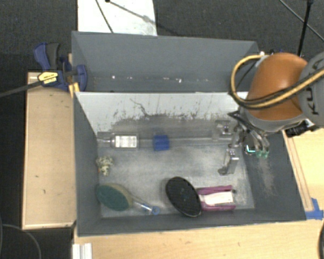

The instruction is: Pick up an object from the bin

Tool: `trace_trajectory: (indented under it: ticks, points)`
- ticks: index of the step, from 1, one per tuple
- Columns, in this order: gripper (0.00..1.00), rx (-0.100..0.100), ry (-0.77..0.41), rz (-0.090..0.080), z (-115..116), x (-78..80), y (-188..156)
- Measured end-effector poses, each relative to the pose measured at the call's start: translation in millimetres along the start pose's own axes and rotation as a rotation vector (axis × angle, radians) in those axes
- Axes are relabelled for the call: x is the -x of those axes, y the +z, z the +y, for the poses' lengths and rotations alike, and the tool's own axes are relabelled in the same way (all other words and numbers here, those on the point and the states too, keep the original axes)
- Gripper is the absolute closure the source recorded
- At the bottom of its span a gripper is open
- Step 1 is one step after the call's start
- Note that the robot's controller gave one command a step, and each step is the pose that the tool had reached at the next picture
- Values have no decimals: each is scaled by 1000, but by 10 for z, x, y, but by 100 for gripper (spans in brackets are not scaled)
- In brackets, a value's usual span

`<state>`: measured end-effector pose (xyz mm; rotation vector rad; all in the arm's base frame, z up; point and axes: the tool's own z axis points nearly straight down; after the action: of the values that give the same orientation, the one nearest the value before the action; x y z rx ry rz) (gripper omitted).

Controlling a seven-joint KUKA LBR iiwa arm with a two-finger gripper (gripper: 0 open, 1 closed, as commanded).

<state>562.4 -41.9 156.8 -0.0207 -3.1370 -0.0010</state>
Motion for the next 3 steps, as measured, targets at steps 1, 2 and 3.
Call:
trace_trajectory:
  ticks: [1,2,3]
  points:
    - [0,2,-98,2,518,-685,318]
    - [0,1,141,-9,726,-826,862]
    - [0,-1,-137,-13,912,-830,855]
